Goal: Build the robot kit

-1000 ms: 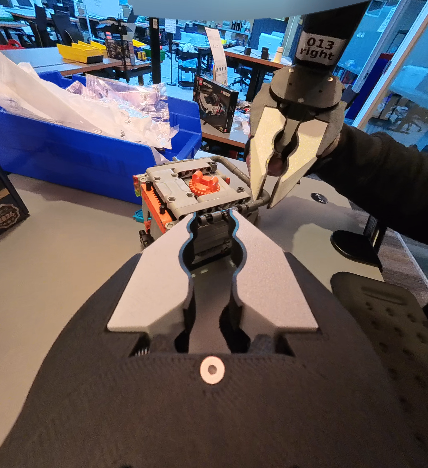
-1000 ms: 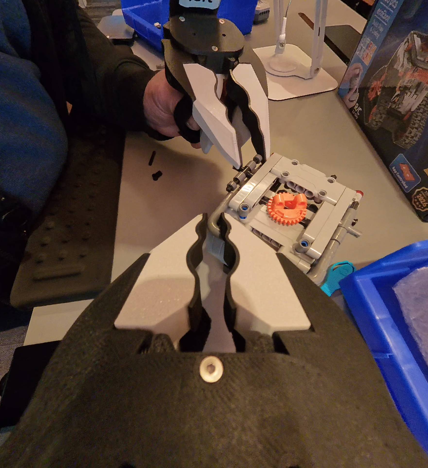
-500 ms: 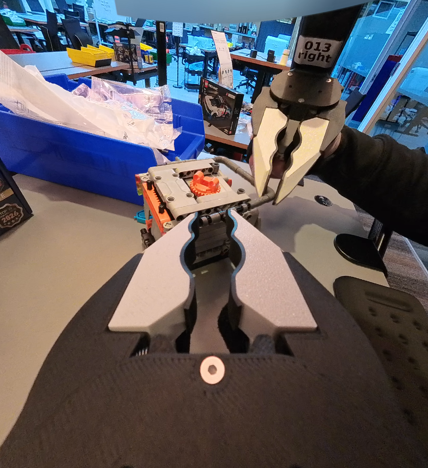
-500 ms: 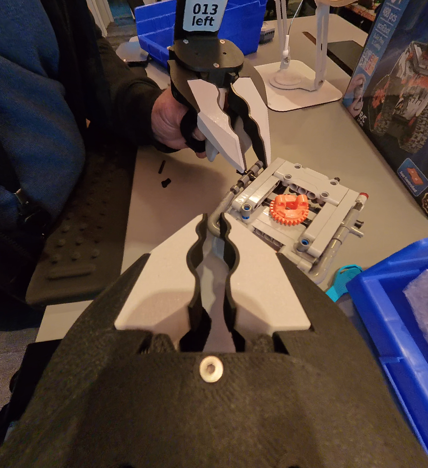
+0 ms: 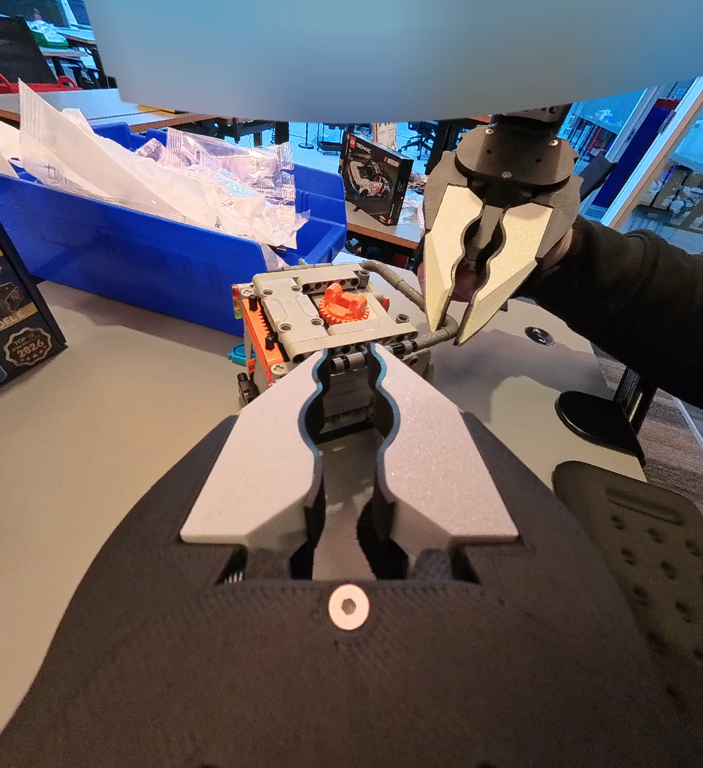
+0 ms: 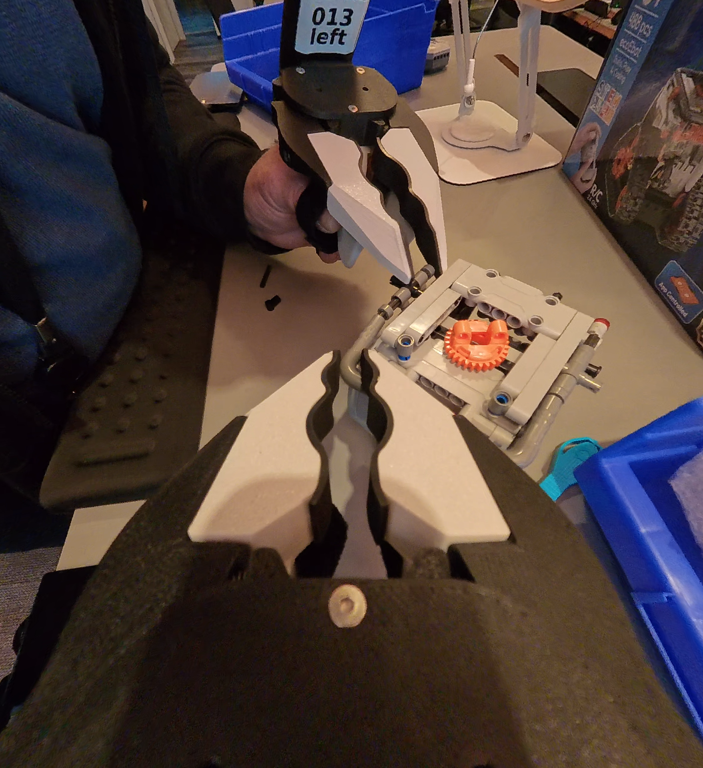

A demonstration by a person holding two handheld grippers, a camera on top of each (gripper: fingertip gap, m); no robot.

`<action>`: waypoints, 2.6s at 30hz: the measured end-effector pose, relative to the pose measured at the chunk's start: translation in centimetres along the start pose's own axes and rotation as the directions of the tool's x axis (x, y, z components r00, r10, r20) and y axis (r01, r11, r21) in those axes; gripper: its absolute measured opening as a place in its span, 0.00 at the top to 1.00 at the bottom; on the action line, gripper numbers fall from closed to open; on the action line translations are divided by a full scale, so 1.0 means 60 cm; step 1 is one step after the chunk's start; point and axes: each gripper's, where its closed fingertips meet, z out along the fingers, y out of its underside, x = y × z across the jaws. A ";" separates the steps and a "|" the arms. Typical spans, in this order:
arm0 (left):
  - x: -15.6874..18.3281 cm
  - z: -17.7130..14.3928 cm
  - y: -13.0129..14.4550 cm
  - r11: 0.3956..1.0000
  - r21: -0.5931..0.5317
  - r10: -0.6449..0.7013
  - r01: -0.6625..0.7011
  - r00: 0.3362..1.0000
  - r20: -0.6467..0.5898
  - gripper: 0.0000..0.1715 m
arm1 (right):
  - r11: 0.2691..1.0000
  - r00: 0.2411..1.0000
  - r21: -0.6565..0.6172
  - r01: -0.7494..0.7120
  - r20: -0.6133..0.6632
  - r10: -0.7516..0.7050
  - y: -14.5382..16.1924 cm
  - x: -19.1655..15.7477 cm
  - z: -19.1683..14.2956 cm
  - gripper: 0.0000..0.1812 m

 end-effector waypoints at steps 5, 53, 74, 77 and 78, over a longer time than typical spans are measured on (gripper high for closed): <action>0.012 0.002 0.002 0.999 -0.029 0.034 -0.035 0.999 -0.023 0.82 | 1.000 1.000 0.004 -0.002 -0.002 0.002 0.000 0.000 0.000 0.96; -0.004 0.014 0.014 0.980 -0.138 0.164 -0.143 0.974 0.154 0.84 | 0.984 0.983 -0.065 -0.164 -0.092 0.157 -0.007 0.004 0.013 0.96; -0.032 0.011 0.012 0.936 -0.260 0.168 -0.236 0.951 -0.259 0.66 | 0.953 0.863 -0.127 -0.276 -0.470 0.188 -0.036 0.062 0.031 0.76; -0.030 0.016 0.010 0.949 -0.244 0.132 -0.197 0.957 -0.259 0.67 | 0.940 0.840 -0.169 -0.297 -0.514 0.173 -0.024 0.068 0.043 0.77; -0.028 0.017 0.010 0.951 -0.244 0.130 -0.191 0.961 -0.243 0.67 | 0.938 0.836 -0.188 -0.290 -0.527 0.153 -0.021 0.069 0.043 0.78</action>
